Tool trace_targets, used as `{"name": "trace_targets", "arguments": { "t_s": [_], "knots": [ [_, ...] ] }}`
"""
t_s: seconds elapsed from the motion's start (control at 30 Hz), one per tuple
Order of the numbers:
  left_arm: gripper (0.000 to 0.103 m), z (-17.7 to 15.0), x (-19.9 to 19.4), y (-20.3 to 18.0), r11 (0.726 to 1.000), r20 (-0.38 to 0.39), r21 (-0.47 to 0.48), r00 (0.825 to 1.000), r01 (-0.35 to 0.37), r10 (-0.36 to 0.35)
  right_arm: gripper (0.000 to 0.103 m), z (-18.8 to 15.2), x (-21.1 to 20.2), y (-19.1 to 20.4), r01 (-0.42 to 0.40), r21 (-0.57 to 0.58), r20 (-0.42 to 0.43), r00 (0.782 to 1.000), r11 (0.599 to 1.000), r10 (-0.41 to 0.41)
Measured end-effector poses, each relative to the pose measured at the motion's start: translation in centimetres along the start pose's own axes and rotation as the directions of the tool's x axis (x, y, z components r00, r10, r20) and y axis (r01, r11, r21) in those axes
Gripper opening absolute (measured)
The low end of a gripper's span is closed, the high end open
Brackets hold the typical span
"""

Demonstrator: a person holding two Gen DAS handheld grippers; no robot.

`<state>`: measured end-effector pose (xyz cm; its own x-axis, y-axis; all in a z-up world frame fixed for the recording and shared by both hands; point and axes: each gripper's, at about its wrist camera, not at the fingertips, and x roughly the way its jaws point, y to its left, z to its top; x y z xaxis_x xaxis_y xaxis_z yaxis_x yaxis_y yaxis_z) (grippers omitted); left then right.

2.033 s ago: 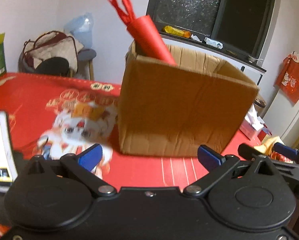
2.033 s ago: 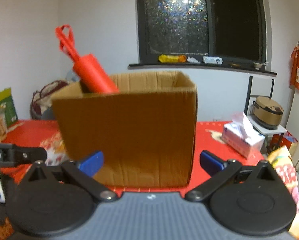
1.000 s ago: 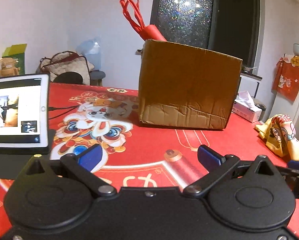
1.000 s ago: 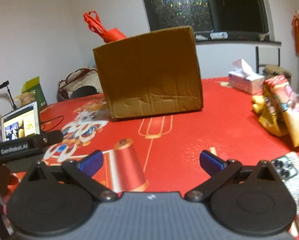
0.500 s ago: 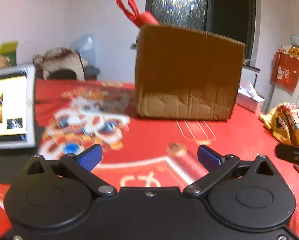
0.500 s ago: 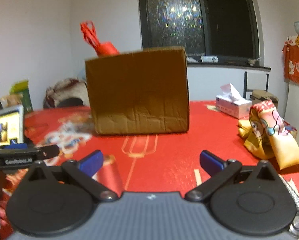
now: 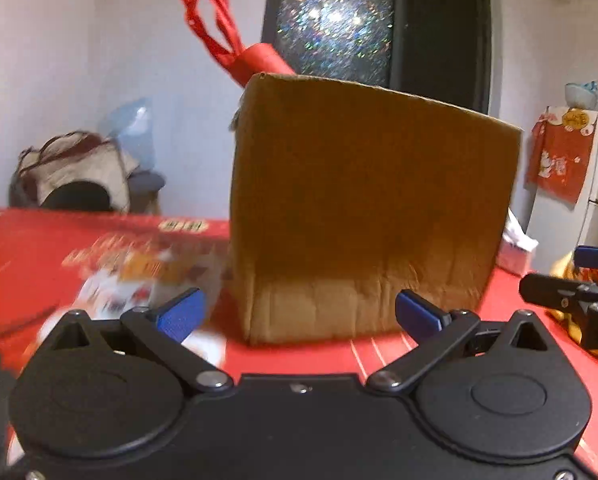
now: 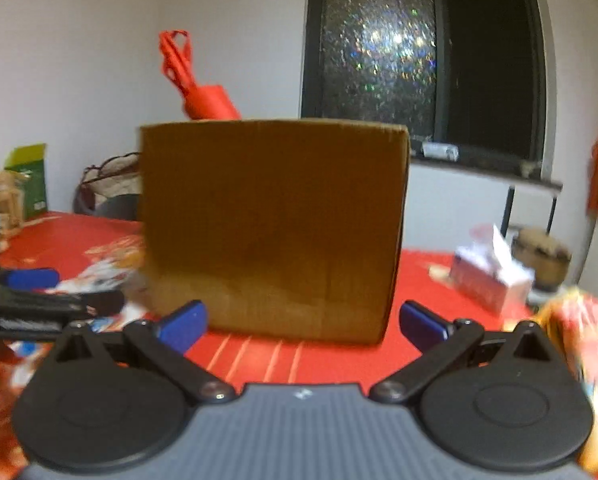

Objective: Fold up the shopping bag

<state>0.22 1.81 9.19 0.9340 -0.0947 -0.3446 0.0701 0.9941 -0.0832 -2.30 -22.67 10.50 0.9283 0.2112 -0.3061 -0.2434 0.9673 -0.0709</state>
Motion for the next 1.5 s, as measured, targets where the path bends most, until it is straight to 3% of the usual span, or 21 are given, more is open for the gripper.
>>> {"name": "trace_targets", "arguments": {
  "t_s": [0.17,0.37,0.43,0.53,0.87,1.2,1.5],
  "knots": [
    [0.103,1.1,6.1,1.6,0.999,-0.021,0.031,1.000,0.016,-0.015,0.102,0.8,7.2,-3.6,0.011,0.028,-0.017,1.000,1.000,-0.011],
    [0.103,0.6,10.4,2.3,0.998,-0.040,0.016,0.997,0.067,-0.066,0.102,0.2,13.7,-7.2,-0.053,0.103,-0.073,0.996,0.993,0.061],
    [0.103,0.5,11.5,2.4,0.998,-0.048,0.020,0.997,0.067,-0.066,0.102,0.0,15.0,-7.8,-0.117,0.128,-0.071,0.989,0.985,0.126],
    [0.103,0.5,12.9,2.5,0.997,-0.044,0.027,0.997,0.066,-0.065,0.102,0.0,16.6,-7.7,-0.137,0.137,-0.080,0.986,0.981,0.149],
    [0.103,1.9,17.2,3.7,1.000,-0.043,0.008,0.999,0.010,-0.010,0.102,0.8,21.2,-7.0,-0.111,0.157,-0.058,0.991,0.981,0.121],
    [0.103,2.6,18.5,4.5,0.999,-0.066,-0.027,0.998,-0.026,0.024,0.102,0.8,22.5,-6.2,-0.076,0.215,-0.064,0.994,0.974,0.091],
    [0.103,3.0,12.0,1.7,0.999,-0.101,-0.014,0.994,-0.035,0.034,0.102,0.2,17.5,-5.6,-0.075,0.226,-0.071,0.993,0.971,0.093]
  ]
}}
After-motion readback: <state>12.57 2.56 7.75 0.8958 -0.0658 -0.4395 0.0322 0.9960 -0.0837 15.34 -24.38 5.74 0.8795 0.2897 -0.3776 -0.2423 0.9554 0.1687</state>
